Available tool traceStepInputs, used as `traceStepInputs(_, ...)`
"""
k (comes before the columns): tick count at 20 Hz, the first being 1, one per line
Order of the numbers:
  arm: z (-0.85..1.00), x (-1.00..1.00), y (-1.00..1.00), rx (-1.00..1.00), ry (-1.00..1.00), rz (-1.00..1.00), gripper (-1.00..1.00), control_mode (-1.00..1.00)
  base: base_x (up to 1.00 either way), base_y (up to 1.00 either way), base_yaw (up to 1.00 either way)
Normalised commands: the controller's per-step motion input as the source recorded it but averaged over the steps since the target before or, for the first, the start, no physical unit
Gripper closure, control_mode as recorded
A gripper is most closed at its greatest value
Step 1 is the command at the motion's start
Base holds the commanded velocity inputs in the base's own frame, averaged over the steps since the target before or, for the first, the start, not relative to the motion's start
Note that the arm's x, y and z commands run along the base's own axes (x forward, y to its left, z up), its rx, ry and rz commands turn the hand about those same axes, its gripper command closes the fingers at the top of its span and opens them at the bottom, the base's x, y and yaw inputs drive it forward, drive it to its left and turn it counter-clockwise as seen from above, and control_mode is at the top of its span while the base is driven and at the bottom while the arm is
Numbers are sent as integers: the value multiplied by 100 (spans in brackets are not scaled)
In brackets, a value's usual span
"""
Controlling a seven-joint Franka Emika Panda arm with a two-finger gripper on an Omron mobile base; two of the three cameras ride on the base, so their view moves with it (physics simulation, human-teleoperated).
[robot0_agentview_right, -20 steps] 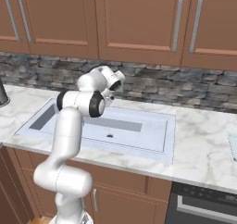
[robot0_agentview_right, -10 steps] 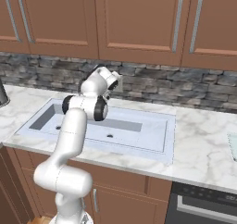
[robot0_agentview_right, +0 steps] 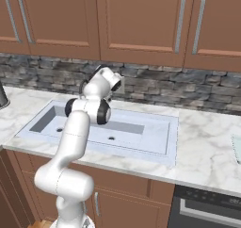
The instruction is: Take the fish out of the fridge, briefly rinse it in the sink, and place it on the tray next to the sink.
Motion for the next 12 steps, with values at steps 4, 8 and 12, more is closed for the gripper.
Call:
traceStepInputs(4,0,-84,7,0,0,0,100,-100,0,0,0)
traceStepInputs(8,0,-69,8,0,-3,0,100,-100,0,0,0)
traceStepInputs(12,0,-31,2,0,-6,0,100,-100,0,0,0)
